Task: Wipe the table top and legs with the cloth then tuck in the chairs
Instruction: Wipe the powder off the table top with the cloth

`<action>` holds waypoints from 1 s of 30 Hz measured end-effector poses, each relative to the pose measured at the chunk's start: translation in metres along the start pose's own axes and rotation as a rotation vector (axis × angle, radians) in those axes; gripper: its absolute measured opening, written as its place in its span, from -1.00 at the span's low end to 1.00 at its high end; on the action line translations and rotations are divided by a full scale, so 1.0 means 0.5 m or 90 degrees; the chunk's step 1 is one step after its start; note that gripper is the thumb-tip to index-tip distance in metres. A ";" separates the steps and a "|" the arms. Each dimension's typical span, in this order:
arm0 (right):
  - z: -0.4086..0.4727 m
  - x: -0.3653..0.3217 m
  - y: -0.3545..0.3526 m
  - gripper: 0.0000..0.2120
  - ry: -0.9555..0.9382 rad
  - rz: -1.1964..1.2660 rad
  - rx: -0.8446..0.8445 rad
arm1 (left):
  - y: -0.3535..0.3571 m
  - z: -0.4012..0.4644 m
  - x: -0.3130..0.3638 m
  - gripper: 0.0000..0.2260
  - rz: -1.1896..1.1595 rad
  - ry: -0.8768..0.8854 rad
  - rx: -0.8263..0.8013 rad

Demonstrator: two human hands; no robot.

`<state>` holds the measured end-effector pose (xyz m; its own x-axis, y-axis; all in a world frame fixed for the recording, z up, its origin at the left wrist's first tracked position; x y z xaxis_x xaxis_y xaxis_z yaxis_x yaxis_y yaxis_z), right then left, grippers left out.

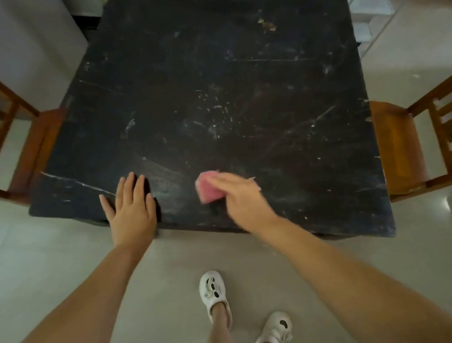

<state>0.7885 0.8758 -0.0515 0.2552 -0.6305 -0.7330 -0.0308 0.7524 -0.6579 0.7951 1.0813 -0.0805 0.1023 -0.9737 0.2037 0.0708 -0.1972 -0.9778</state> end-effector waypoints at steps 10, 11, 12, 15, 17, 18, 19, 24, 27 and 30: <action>0.066 0.100 0.024 -0.33 0.157 -0.342 -0.011 | 0.005 0.020 -0.077 -0.56 0.020 -0.024 -0.045; 0.040 0.024 0.089 -0.32 0.047 -0.356 -0.014 | 0.002 0.023 -0.081 -0.57 -0.008 -0.034 -0.041; 0.005 -0.032 0.159 -0.34 -0.040 -0.347 -0.035 | -0.003 0.029 -0.086 -0.58 -0.037 -0.043 -0.029; -0.041 -0.182 0.267 -0.49 -0.066 -0.091 -0.214 | -0.030 0.055 -0.118 -0.58 -0.110 -0.080 0.031; 0.035 -0.211 0.206 -0.61 -0.013 0.107 -0.156 | -0.038 0.075 -0.149 -0.60 -0.108 -0.109 0.039; 0.093 -0.188 0.151 -0.61 0.007 0.147 -0.080 | -0.039 0.084 -0.163 -0.61 -0.097 -0.120 0.035; 0.149 -0.155 0.092 -0.56 0.024 0.145 0.007 | -0.039 0.091 -0.178 -0.61 -0.087 -0.127 0.031; 0.324 0.190 -0.084 -0.54 0.312 -0.239 0.091 | -0.023 0.094 -0.219 -0.59 -0.057 -0.119 0.013; 0.310 0.156 0.003 -0.44 0.258 -0.330 0.004 | -0.014 0.092 -0.220 -0.58 -0.031 -0.112 0.017; 0.201 -0.050 0.191 -0.36 -0.006 -0.231 -0.089 | -0.022 0.096 -0.224 -0.60 -0.081 -0.145 0.028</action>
<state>0.8763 0.9827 -0.0787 0.2822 -0.8488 -0.4471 -0.0688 0.4469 -0.8919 0.8304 1.1978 -0.0903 0.3106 -0.8894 0.3354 0.1393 -0.3064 -0.9416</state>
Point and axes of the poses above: each hand's wrist, its own z-axis towards the middle knuckle, its own y-axis out of the palm, x = y × z, the point moved 9 cm from there along z, towards the middle knuckle, and after that the axes turned 6 degrees about x, right-handed, at the moved point
